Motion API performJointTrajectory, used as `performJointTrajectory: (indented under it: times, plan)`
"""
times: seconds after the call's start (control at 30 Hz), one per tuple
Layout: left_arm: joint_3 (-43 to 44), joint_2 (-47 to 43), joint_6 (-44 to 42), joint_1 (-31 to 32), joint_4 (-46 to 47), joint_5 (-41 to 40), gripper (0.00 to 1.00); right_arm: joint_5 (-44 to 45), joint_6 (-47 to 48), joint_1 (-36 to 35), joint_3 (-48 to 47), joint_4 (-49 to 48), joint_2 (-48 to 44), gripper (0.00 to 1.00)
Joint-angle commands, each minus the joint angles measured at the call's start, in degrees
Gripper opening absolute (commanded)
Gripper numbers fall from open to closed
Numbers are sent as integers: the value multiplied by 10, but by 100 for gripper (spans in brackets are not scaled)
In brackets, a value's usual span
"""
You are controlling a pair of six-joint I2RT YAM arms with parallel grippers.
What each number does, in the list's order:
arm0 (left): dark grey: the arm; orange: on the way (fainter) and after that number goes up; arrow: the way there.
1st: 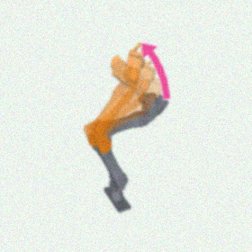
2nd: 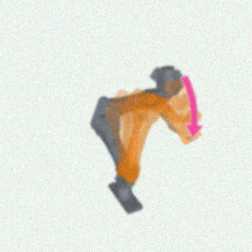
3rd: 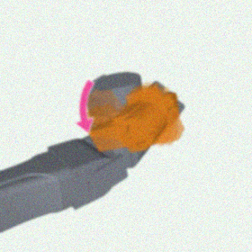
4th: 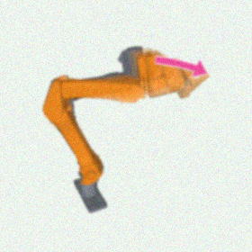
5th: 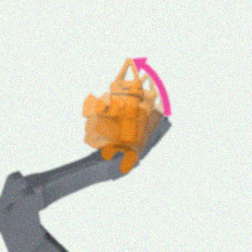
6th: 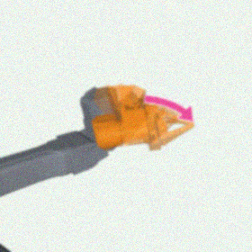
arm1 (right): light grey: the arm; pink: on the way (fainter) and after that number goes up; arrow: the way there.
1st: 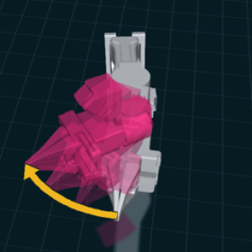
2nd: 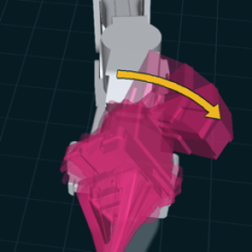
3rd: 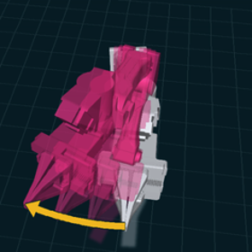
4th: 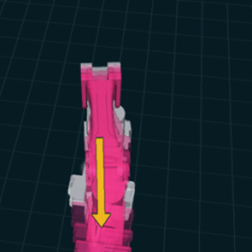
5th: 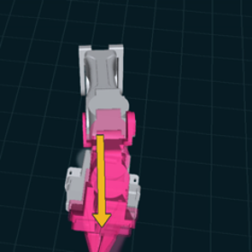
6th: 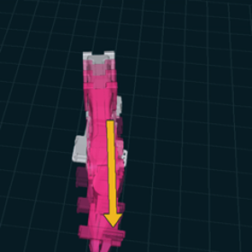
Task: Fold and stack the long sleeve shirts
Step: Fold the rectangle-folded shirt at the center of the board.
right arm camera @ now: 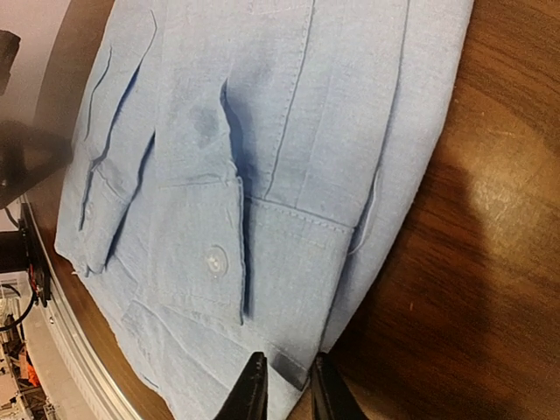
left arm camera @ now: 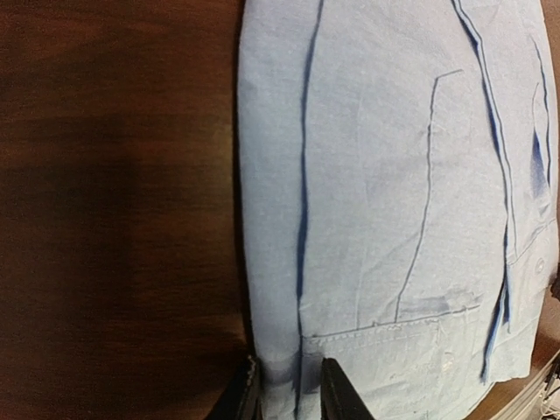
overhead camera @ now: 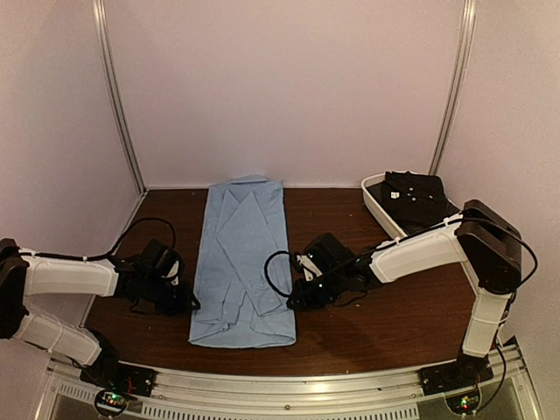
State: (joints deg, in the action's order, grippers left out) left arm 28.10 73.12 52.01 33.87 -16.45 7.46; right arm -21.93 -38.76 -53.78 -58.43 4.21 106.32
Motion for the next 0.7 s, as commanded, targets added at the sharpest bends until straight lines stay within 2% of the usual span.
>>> performJointTrajectory:
  times: [0.0, 0.23, 0.43, 0.57, 0.67]
  plan:
    - [-5, 4, 0, 3, 19, -6, 26, 23, 11, -5, -18, 14, -2, 19]
    - [-6, 12, -2, 3, 24, -4, 26, 22, 14, -5, -25, 19, 3, 19]
    - [-5, 16, -4, 4, 25, -2, 26, 13, 15, -9, -29, 20, 4, 5]
    - [-5, 18, -4, 4, 25, -1, 26, 4, 20, -12, -36, 29, 9, 0]
    - [-4, 19, -5, 5, 26, -2, 26, -4, 23, -19, -44, 34, 9, 0]
